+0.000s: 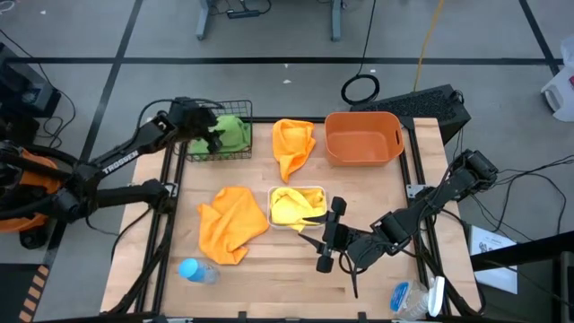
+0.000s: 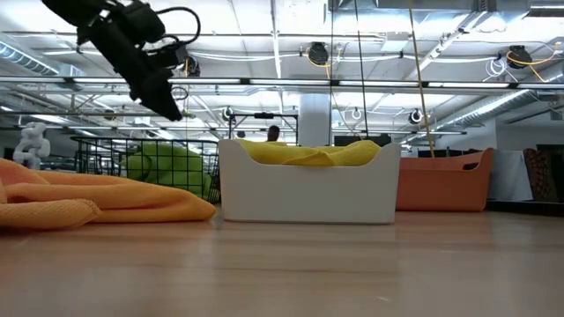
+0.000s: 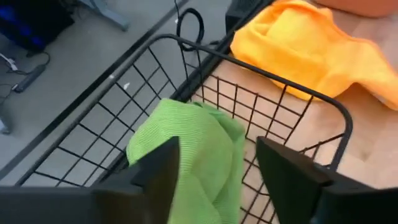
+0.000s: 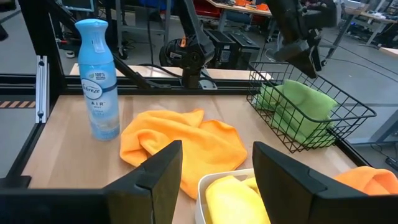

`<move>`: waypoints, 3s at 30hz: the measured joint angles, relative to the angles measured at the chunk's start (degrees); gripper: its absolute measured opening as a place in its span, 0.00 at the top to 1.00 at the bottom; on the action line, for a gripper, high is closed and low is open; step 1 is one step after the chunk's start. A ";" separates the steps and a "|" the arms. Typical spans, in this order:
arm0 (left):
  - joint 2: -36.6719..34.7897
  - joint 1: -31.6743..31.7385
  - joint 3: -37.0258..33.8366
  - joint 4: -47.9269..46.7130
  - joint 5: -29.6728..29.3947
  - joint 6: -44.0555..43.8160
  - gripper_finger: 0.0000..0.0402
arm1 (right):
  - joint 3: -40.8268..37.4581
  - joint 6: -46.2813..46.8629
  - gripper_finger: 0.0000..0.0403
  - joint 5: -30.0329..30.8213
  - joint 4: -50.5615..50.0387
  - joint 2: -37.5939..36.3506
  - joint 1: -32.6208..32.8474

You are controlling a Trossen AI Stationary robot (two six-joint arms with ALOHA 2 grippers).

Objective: Sort microfiber towel by color & place in baskets
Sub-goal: Put the green microfiber towel into the black wire basket, then put the bottom orange microfiber towel into the orange bin

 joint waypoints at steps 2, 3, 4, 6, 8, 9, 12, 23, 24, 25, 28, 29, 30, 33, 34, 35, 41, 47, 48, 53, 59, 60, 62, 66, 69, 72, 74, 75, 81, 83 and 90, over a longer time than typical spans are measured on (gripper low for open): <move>2.00 -0.14 0.00 0.32 -0.40 1.07 0.59 | 0.00 0.08 0.54 -0.02 0.00 0.00 0.00; 3.40 -0.11 0.00 0.24 -0.47 1.38 0.65 | 0.00 0.08 0.54 -0.07 -0.02 0.00 0.00; 4.86 -0.03 0.00 0.23 -0.46 1.65 0.72 | 0.00 0.12 0.54 -0.13 0.00 0.00 0.00; 8.12 0.15 0.00 0.48 -0.50 2.31 0.87 | 0.00 0.12 0.54 -0.20 0.00 0.00 0.01; 11.83 0.57 0.00 2.93 -1.42 2.38 0.96 | 0.00 0.12 0.54 -0.27 -0.03 0.00 0.07; 13.27 0.88 0.00 4.21 -2.23 2.36 0.97 | 0.00 0.12 0.54 -0.31 -0.07 0.00 0.10; 17.46 2.17 0.00 8.74 -4.20 2.40 0.96 | 0.00 0.13 0.54 -0.35 -0.66 0.00 0.13; 24.64 7.69 0.00 11.55 -6.34 1.01 0.98 | 0.00 4.53 0.54 -0.35 -5.88 0.00 0.15; 24.23 7.67 -0.02 11.43 -6.28 0.86 0.98 | 0.00 4.51 0.54 -0.35 -5.88 0.00 0.15; 23.55 7.59 -0.02 11.21 -6.27 0.80 0.98 | 0.00 4.49 0.54 -0.21 -5.88 0.00 0.13; 20.70 6.75 -0.02 10.43 -6.32 0.09 0.98 | 0.00 4.47 0.54 -0.13 -5.97 0.00 -0.24; 19.50 6.33 -0.02 10.00 -6.64 -0.32 0.98 | 0.00 4.46 0.54 -0.08 -5.98 0.00 -0.28; 18.08 5.95 -0.02 9.67 -7.27 -0.56 0.98 | 0.00 4.45 0.54 -0.07 -5.97 0.00 -0.39; 12.85 4.75 -0.02 7.95 -7.93 -0.58 0.98 | 0.00 4.49 0.54 -0.07 -6.01 0.00 -0.74; 11.00 4.26 -0.02 7.22 -8.00 -0.66 0.98 | 0.00 4.54 0.54 -0.07 -6.01 0.00 -0.74; 8.93 3.64 -0.02 6.48 -7.98 -0.84 0.98 | 0.00 4.56 0.54 -0.06 -6.01 0.00 -0.74; -2.63 -3.68 -0.02 1.89 -1.63 -3.91 0.98 | 0.00 5.04 0.54 -0.08 -5.84 0.00 -0.74; -8.71 -17.10 0.00 -0.59 9.22 -12.21 0.98 | 0.00 7.18 0.54 -0.03 -5.44 0.65 -0.74; -8.96 -19.61 0.00 -1.10 9.25 -12.92 0.98 | 0.00 7.41 0.54 -0.07 -5.49 0.98 -0.74; -8.99 -31.07 0.00 -3.48 7.51 -17.54 0.98 | 0.00 8.84 0.54 -0.40 -5.05 3.87 -0.65; -8.54 -43.63 -0.02 -6.48 -0.31 -25.20 0.98 | 0.00 8.97 0.54 -0.38 -2.11 5.62 0.72; -8.46 -45.61 -0.02 -7.10 -1.89 -26.59 0.98 | 0.00 8.50 0.54 -0.38 -1.41 5.64 1.07; -8.38 -49.45 -0.02 -8.76 -6.02 -29.28 0.98 | 0.02 7.93 0.54 -0.20 -0.28 5.64 1.53; -7.10 -55.26 -0.04 -11.97 -14.21 -33.57 0.98 | 0.02 7.33 0.54 0.06 -0.05 5.64 2.03; -5.90 -58.12 -0.04 -12.13 -17.02 -34.19 0.98 | 0.04 7.38 0.54 0.02 0.10 5.64 2.03; -4.71 -59.91 -0.04 -11.34 -18.40 -35.09 0.98 | 0.04 7.38 0.54 -0.02 0.10 5.64 2.03; -3.85 -60.76 -0.04 -11.33 -19.04 -35.23 0.98 | 0.04 7.38 0.54 -0.04 0.05 5.64 2.03; -3.28 -61.16 -0.04 -11.35 -19.26 -35.25 0.98 | 0.02 7.38 0.54 -0.07 -0.09 5.64 2.03; 0.49 -62.87 -0.04 -11.48 -19.38 -38.09 0.96 | 0.04 7.27 0.54 -0.20 -1.35 5.64 2.03; 2.14 -63.38 -0.04 -11.75 -19.41 -38.30 0.93 | 0.04 7.18 0.54 -0.20 -1.66 5.64 2.03; 8.15 -64.41 -0.04 -11.89 -19.49 -40.69 0.73 | 0.04 7.18 0.54 -0.36 -1.73 5.64 2.03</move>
